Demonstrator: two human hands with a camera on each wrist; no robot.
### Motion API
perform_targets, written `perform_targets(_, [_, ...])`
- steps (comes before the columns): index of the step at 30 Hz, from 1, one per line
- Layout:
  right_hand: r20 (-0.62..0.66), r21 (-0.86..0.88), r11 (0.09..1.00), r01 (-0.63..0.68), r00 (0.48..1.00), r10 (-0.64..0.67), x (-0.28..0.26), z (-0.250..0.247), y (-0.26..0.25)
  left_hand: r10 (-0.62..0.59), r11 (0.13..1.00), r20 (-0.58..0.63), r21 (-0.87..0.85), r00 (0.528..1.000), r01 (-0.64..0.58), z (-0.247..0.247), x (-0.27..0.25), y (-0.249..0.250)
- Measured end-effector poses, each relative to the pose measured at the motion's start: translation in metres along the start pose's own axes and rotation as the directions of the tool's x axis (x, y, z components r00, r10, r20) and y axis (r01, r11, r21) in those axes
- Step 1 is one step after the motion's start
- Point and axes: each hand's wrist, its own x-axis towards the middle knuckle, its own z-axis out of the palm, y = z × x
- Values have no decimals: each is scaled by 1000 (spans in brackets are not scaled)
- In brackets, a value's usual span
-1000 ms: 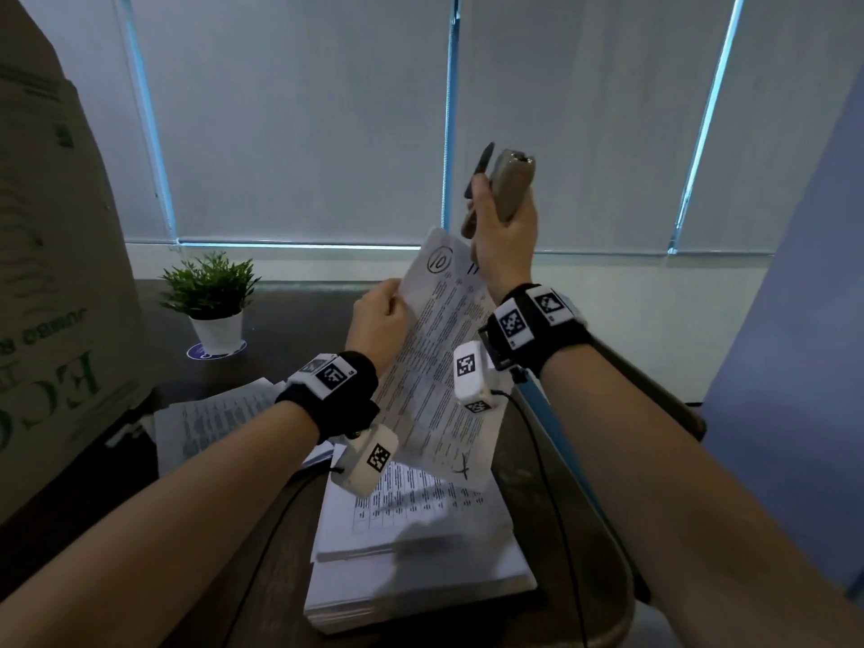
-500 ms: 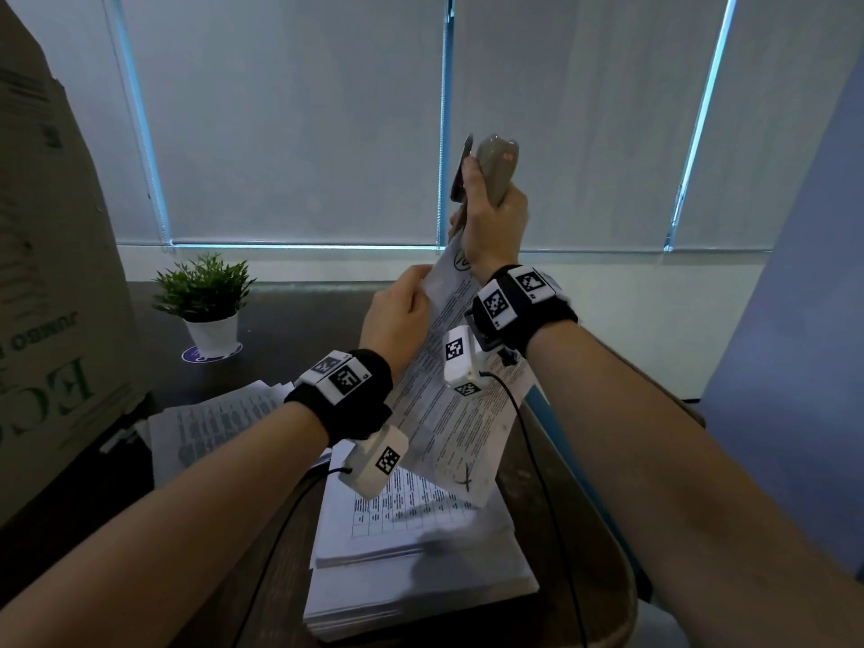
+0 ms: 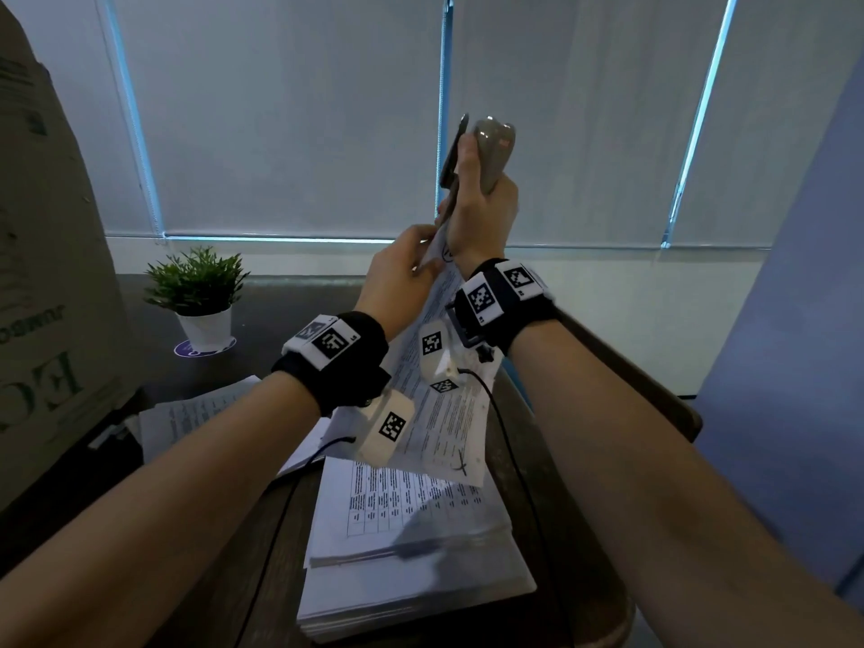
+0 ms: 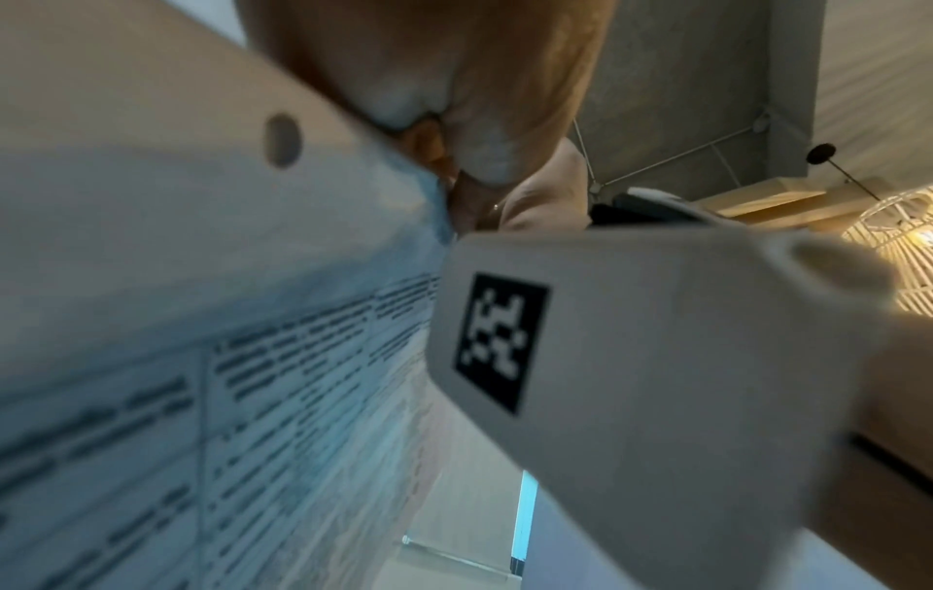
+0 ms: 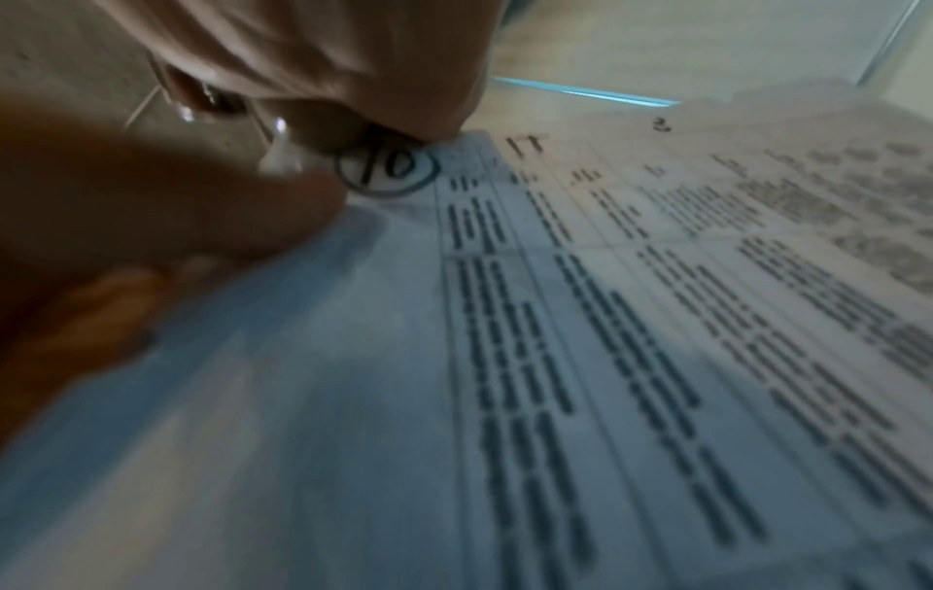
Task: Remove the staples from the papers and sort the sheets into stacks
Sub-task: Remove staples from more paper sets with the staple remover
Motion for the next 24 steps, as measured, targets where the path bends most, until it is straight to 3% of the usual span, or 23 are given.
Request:
perform_targets(4, [-8, 27, 1000, -14, 1000, 15, -3, 7, 1, 3, 1000, 0, -24, 1000, -3, -5, -3, -2])
perform_targets(7, [5, 29, 999, -21, 1000, 21, -3, 12, 7, -1, 996, 126, -92, 992, 13, -15, -6, -10])
perform_targets(9, [-15, 20, 999, -48, 999, 48, -3, 13, 9, -74, 996, 265, -21, 961, 83, -23, -14, -27])
perform_targets(11, [-72, -4, 997, -71, 995, 70, 0, 11, 15, -186, 978, 317, 146, 930, 146, -28, -23, -56])
perform_targets(14, [-175, 41, 996, -85, 980, 91, -2, 1, 34, -363, 916, 156, 239, 919, 322, -39, -29, -111])
perform_targets(16, [-247, 141, 970, -198, 942, 228, -11, -11, 56, -517, 847, 10, 148, 856, 510, -50, -26, -144])
perform_targets(18, [-225, 176, 870, -460, 842, 490, -30, -25, 85, -687, 724, -71, 22, 724, 689, -59, -20, -168])
perform_targets(20, [-202, 132, 701, -701, 673, 712, -54, -40, 118, -782, 623, -13, -57, 624, 780, -59, -20, -180])
perform_targets(21, [-166, 161, 605, -779, 583, 795, -67, -46, 133, -776, 629, 20, -56, 631, 775, -56, -21, -189])
perform_targets(23, [-63, 273, 412, -869, 411, 909, -93, -56, 154, -819, 573, 16, -18, 574, 819, -50, -22, -191])
perform_targets(24, [-23, 294, 335, -895, 343, 939, -106, -60, 159, -815, 578, 17, 99, 580, 810, -46, -23, -186])
